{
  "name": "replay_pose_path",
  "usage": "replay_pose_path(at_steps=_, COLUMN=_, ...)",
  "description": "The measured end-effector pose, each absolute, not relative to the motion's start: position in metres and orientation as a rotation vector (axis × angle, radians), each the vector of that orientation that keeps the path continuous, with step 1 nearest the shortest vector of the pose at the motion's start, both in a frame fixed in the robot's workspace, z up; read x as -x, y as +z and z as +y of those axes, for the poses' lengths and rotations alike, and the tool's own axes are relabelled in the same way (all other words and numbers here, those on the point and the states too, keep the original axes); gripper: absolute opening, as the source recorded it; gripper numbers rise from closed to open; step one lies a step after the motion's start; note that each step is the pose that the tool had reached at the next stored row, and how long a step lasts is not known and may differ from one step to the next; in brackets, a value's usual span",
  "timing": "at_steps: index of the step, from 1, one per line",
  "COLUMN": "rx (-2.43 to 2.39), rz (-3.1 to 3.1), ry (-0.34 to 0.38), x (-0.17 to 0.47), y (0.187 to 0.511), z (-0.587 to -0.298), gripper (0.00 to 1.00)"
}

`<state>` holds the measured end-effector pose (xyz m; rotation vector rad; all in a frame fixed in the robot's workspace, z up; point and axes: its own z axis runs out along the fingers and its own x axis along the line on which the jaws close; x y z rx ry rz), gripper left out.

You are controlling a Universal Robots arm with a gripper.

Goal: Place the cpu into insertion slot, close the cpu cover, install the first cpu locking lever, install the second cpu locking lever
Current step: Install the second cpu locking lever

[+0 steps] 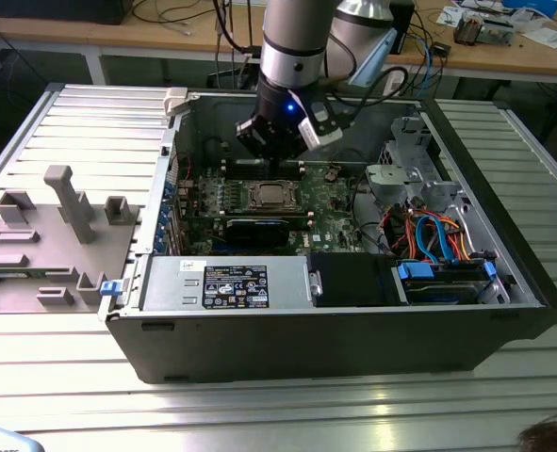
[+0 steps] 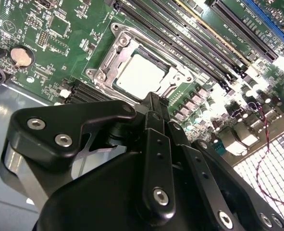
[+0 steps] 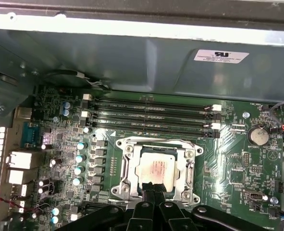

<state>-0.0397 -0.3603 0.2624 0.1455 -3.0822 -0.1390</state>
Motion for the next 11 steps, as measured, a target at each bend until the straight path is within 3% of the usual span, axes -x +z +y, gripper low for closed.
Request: replay_pose_path(at_steps=11, rx=-0.146, rz=-3.082, ry=-0.139, x=0.0397, y=0.2676, z=-0.3603, gripper=0.11)
